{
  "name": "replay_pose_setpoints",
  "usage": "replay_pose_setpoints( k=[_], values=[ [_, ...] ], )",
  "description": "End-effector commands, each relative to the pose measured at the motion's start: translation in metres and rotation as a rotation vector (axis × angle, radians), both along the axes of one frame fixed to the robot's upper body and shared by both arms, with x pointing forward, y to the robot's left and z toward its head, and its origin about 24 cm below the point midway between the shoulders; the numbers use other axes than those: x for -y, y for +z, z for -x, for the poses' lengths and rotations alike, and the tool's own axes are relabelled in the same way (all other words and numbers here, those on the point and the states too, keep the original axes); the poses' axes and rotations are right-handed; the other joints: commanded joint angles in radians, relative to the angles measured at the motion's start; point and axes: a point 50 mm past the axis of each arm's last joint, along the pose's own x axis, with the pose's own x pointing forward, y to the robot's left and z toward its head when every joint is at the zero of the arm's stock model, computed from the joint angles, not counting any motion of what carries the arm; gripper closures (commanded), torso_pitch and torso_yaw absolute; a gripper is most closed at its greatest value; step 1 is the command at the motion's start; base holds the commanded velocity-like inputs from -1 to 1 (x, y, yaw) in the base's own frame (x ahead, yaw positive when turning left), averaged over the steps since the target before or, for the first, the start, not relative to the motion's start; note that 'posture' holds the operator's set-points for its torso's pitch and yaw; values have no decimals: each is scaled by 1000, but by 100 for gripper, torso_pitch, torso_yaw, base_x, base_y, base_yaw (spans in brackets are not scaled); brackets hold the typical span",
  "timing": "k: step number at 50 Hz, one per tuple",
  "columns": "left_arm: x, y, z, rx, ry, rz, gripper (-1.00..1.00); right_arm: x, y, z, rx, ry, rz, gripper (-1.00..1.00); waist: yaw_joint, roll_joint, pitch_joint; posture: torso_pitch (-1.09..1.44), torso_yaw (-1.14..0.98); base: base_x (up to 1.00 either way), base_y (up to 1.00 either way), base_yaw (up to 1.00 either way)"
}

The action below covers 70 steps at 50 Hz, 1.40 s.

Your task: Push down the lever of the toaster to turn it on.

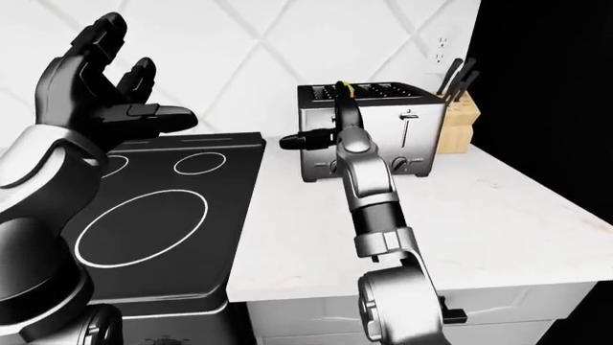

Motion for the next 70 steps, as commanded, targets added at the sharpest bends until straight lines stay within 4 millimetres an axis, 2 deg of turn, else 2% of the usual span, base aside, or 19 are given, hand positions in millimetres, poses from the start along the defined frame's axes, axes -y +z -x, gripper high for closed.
replay_pose_setpoints(
  k=[1,70],
  values=[
    [-1,14,4,72,3,6,-100,0,22,-2,85,-2,-1,-100,0,2,-8,-46,0,0,0,0],
    [-1,13,3,70,6,5,-100,10,-33,-8,-97,-46,49,-100,12,-3,-13,-46,0,0,0,0]
  ],
)
